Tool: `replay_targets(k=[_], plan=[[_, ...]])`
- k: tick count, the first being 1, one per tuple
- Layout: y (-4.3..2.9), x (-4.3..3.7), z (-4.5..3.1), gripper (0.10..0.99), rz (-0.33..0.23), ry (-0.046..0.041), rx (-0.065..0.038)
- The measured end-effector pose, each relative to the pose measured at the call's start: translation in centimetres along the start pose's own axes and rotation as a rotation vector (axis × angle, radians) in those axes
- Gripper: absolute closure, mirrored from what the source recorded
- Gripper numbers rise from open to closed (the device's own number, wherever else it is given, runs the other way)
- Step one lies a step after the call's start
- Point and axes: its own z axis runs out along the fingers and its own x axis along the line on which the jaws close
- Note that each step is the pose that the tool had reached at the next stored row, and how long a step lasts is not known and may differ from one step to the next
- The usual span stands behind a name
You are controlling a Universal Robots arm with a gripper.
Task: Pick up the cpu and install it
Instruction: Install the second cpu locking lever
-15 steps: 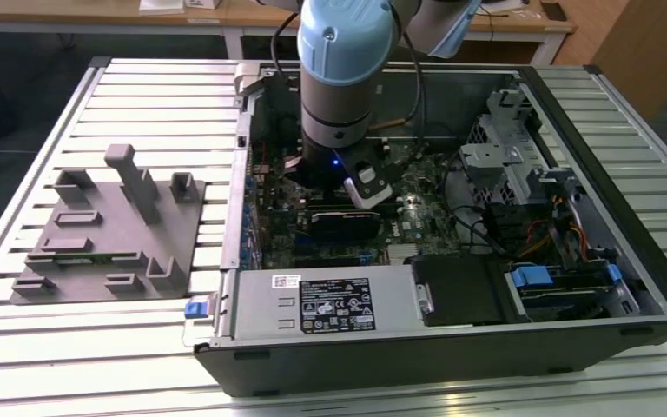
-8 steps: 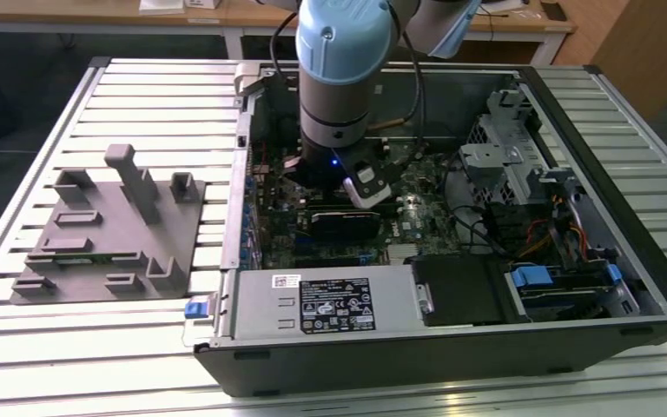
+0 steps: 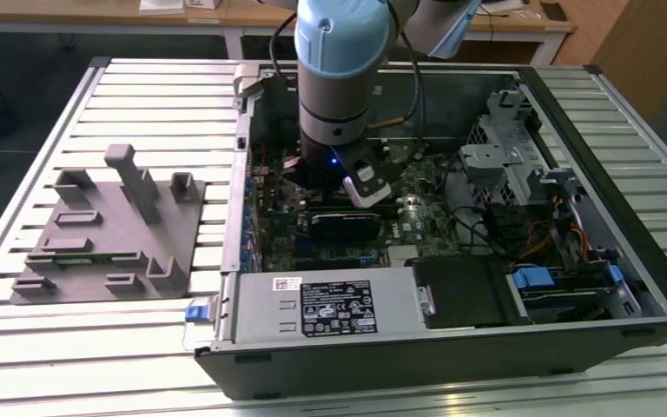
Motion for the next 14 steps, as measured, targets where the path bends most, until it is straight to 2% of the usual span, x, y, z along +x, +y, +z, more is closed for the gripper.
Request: replay_targets(k=[8,12,14], plan=[[0.27,0.01,-0.42,0.980,0.000,0.0000,-0.002],[0.37,0.02,-0.70,0.980,0.001,-0.0005,-0.019],[0.50,0.00,-0.99,0.980,0.001,-0.0005,-0.022]])
